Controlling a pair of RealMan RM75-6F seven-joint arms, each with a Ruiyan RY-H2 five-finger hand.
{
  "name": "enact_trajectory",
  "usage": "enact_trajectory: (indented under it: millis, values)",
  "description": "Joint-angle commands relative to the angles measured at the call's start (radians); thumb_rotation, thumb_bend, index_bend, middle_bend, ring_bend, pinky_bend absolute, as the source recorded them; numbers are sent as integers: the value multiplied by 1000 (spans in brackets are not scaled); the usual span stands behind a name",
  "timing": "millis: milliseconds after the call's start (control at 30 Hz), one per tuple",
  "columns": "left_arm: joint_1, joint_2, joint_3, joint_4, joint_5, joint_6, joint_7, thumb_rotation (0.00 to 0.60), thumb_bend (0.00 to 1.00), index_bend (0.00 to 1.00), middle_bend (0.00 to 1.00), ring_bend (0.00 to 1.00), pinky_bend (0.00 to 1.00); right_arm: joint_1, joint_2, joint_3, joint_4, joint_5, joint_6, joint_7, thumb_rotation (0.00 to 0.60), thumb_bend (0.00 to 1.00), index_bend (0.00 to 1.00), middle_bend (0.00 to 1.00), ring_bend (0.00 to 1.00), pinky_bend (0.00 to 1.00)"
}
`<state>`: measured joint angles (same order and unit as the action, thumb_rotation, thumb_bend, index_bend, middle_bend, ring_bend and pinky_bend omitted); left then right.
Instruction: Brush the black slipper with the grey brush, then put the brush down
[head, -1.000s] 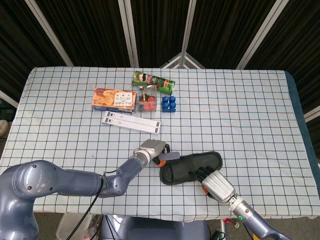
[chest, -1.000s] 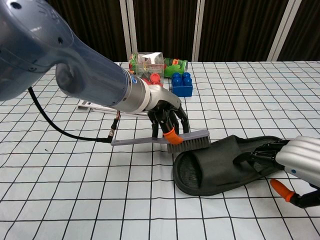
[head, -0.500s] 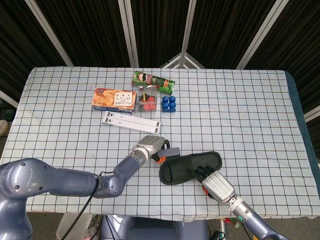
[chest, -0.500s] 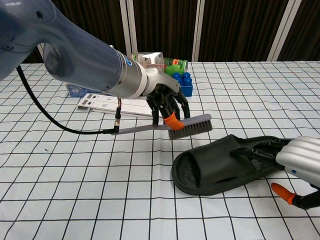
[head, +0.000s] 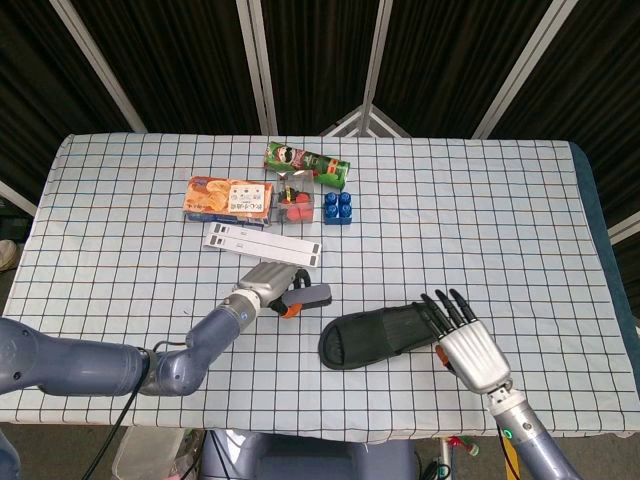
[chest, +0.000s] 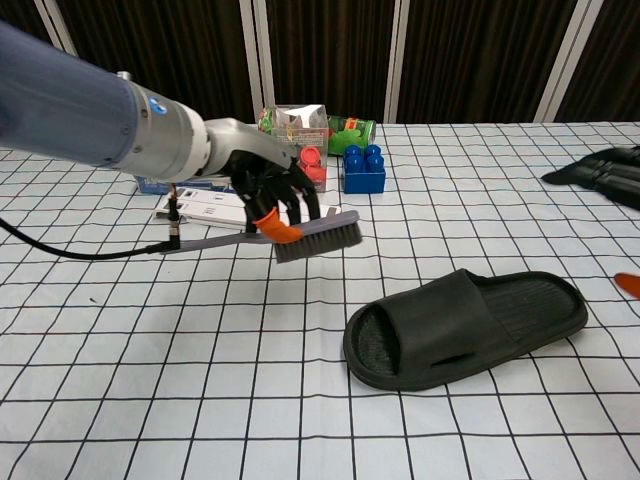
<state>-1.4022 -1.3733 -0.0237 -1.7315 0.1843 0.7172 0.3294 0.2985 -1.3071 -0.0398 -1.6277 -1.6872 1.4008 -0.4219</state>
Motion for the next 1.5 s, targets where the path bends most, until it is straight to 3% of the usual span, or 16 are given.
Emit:
enact_trajectory:
  millis: [33, 167, 333, 500, 667, 900, 1167, 1367, 1500]
  values:
    - [25, 71, 33, -58, 9, -46, -2, 600, 657, 425, 599, 448, 503, -52, 54, 15, -42, 27, 68, -8, 600, 458, 0, 96, 0, 87]
    - [39, 107, 86, -96, 71, -19, 43, 600, 657, 425, 598, 448, 503, -75, 75, 15, -51, 48, 85, 22, 600, 458, 0, 96, 0, 87]
    - [77, 104, 196, -150, 210, 113, 161, 600, 655, 425, 597, 448, 503, -99, 80, 5, -37, 45, 105, 50, 600, 433, 0, 96, 0, 87]
    - [213, 116, 284, -200, 405, 220, 154, 600, 633, 423, 593, 448, 502, -128, 100, 4, -21, 61, 126, 131, 600, 385, 0, 96, 0, 87]
    - [398, 49, 326, -68, 696, 350, 68, 600, 584, 417, 583, 445, 500, -149, 101, 10, 20, 91, 125, 209, 600, 385, 0, 96, 0, 87]
    - [525, -3, 320, 73, 911, 412, -79, 600, 572, 410, 575, 440, 487, -153, 104, 14, 27, 84, 121, 225, 600, 385, 0, 96, 0, 87]
    - [605, -30, 293, 180, 1001, 395, -151, 600, 438, 371, 541, 410, 454, -156, 107, 20, 27, 87, 104, 233, 600, 384, 0, 96, 0, 87]
    - [634, -22, 254, 172, 1024, 361, -200, 600, 169, 178, 292, 232, 421, -156, 102, 22, 30, 92, 85, 223, 600, 384, 0, 96, 0, 87]
    - [645, -7, 238, 157, 1045, 346, -219, 600, 96, 74, 163, 123, 356, -156, 102, 22, 29, 93, 75, 221, 600, 384, 0, 96, 0, 87]
